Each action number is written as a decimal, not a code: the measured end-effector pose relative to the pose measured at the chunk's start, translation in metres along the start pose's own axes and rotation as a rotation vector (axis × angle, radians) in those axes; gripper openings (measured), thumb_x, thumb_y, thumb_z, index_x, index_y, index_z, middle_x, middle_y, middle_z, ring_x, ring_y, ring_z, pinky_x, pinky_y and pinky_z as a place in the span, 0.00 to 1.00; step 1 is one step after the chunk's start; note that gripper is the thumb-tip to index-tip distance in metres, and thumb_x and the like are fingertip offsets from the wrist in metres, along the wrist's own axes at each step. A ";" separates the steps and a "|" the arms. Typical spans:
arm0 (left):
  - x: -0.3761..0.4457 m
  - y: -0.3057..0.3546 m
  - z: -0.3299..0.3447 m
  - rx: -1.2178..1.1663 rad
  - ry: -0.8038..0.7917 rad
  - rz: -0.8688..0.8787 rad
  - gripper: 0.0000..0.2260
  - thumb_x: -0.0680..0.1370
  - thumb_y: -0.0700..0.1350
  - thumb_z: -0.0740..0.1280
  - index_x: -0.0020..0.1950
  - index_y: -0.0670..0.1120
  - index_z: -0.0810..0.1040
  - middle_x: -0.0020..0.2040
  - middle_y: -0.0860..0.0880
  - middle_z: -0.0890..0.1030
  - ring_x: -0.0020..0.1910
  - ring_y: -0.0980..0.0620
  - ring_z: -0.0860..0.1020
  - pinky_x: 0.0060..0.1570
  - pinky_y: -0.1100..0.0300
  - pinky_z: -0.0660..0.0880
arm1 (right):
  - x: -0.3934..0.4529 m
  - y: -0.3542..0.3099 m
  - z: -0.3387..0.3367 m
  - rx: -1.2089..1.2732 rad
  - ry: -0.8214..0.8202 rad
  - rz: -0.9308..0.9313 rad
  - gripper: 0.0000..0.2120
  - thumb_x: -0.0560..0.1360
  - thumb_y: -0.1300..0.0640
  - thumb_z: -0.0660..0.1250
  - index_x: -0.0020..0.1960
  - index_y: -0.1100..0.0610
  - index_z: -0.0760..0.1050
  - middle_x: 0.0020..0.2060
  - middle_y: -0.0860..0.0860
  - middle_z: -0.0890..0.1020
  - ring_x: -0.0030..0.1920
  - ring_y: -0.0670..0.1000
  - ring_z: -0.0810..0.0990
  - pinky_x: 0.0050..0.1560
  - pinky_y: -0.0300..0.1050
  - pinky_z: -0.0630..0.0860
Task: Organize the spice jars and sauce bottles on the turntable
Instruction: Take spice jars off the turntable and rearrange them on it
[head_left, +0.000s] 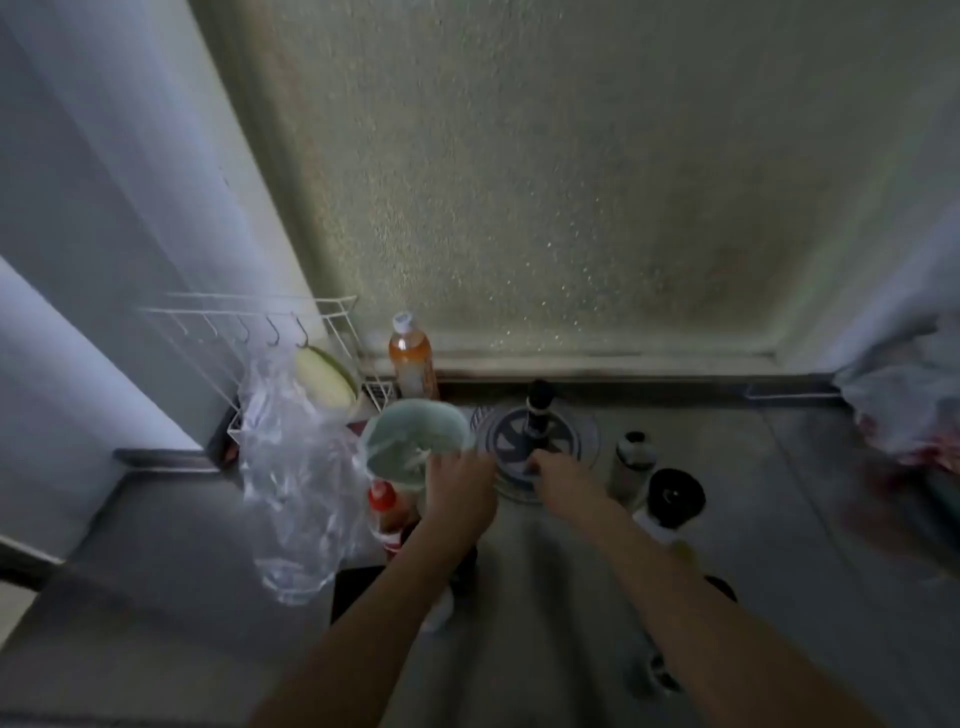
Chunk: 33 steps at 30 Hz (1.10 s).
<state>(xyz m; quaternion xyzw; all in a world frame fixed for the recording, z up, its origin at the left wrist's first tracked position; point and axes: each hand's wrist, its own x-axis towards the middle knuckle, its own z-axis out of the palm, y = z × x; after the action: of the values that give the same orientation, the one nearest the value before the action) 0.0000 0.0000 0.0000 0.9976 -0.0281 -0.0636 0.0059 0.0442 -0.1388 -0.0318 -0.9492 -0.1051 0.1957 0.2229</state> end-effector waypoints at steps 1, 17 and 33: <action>-0.003 -0.004 0.007 0.011 -0.017 -0.018 0.12 0.77 0.45 0.59 0.59 0.47 0.73 0.57 0.45 0.79 0.59 0.43 0.74 0.61 0.46 0.64 | 0.002 0.004 0.011 -0.006 0.001 0.016 0.13 0.76 0.65 0.55 0.58 0.58 0.71 0.56 0.60 0.77 0.51 0.59 0.77 0.51 0.51 0.75; -0.005 -0.032 0.071 -0.315 0.275 0.025 0.09 0.78 0.50 0.59 0.49 0.47 0.76 0.49 0.49 0.78 0.54 0.49 0.73 0.57 0.52 0.67 | 0.000 0.045 0.103 -0.042 0.538 -0.026 0.08 0.77 0.56 0.60 0.55 0.57 0.70 0.55 0.57 0.75 0.53 0.59 0.73 0.47 0.51 0.74; -0.089 -0.012 0.080 -0.485 0.732 0.228 0.10 0.78 0.37 0.58 0.56 0.43 0.76 0.54 0.42 0.79 0.49 0.45 0.78 0.48 0.56 0.74 | -0.111 0.047 0.154 0.107 0.623 -0.081 0.05 0.75 0.59 0.66 0.40 0.57 0.72 0.42 0.56 0.77 0.41 0.54 0.75 0.41 0.47 0.73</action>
<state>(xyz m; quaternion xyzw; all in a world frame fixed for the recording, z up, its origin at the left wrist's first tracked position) -0.0972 0.0161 -0.0683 0.9147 -0.1181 0.2896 0.2559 -0.1153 -0.1528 -0.1445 -0.9454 -0.0588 -0.1083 0.3016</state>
